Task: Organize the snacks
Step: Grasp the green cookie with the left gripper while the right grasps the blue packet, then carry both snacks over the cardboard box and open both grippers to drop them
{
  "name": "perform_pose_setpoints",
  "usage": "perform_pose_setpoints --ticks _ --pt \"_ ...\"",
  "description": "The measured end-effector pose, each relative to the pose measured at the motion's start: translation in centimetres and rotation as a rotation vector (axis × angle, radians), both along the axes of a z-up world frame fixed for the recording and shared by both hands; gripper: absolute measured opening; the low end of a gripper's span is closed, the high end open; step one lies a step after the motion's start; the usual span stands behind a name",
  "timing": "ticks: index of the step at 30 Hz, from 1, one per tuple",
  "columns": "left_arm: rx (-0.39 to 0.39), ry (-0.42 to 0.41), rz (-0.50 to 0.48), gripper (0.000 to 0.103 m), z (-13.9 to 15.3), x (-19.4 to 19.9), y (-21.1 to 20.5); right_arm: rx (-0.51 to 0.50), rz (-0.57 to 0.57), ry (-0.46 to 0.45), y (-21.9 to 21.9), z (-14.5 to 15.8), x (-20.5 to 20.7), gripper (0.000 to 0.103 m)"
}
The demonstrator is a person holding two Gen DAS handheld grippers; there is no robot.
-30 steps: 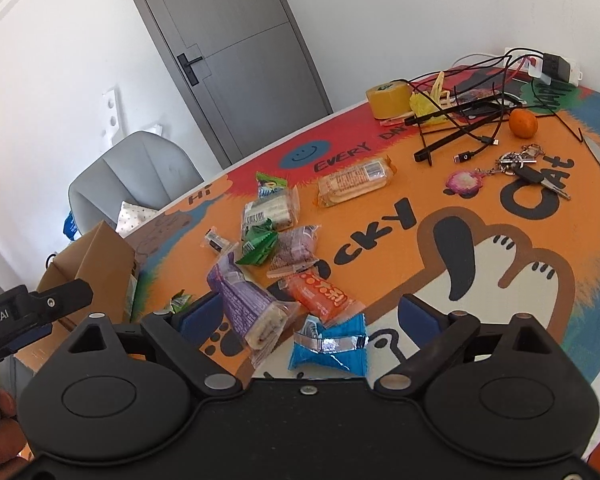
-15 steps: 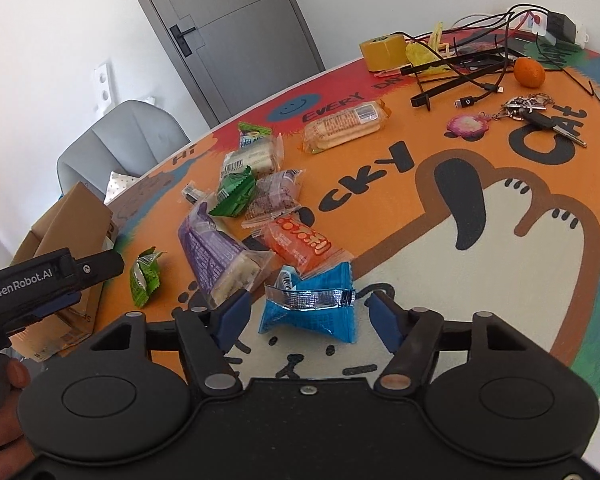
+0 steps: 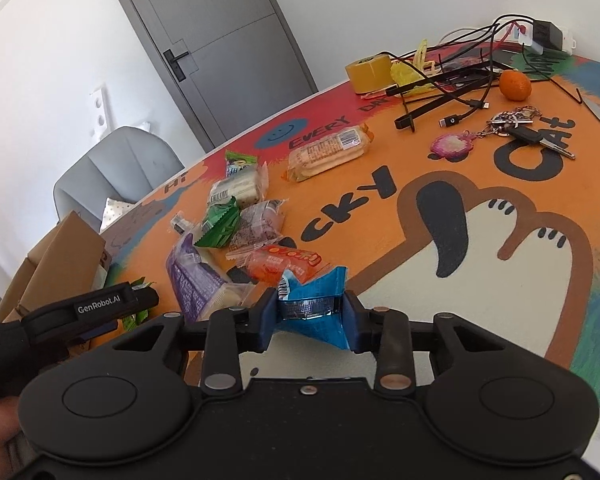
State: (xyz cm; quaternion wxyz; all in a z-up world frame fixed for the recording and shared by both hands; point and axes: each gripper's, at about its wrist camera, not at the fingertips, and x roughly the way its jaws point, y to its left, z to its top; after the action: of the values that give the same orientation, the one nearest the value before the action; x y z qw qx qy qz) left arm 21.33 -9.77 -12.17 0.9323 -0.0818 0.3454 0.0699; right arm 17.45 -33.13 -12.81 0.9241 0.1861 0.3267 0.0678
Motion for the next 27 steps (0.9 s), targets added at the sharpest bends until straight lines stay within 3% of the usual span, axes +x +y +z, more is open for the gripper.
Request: perform_pose_setpoints --ticks 3,6,15,18,27 --pt "0.011 -0.004 0.010 0.055 -0.2 0.4 0.0 0.011 0.000 -0.008 -0.3 -0.2 0.2 0.035" --pt "0.022 -0.011 0.018 0.040 -0.3 0.5 0.0 0.028 0.000 -0.010 -0.5 -0.4 0.3 0.035" --pt "-0.030 -0.022 -0.029 0.037 0.4 -0.8 0.4 0.047 -0.012 -0.031 -0.4 0.1 0.0 0.035" --pt "-0.048 -0.030 -0.040 0.030 1.0 -1.4 0.6 0.048 -0.009 -0.042 0.0 0.5 -0.2 0.035" --pt "-0.075 -0.096 -0.068 0.025 3.2 -3.4 1.3 0.035 0.014 -0.090 1.6 2.2 -0.6 0.035"
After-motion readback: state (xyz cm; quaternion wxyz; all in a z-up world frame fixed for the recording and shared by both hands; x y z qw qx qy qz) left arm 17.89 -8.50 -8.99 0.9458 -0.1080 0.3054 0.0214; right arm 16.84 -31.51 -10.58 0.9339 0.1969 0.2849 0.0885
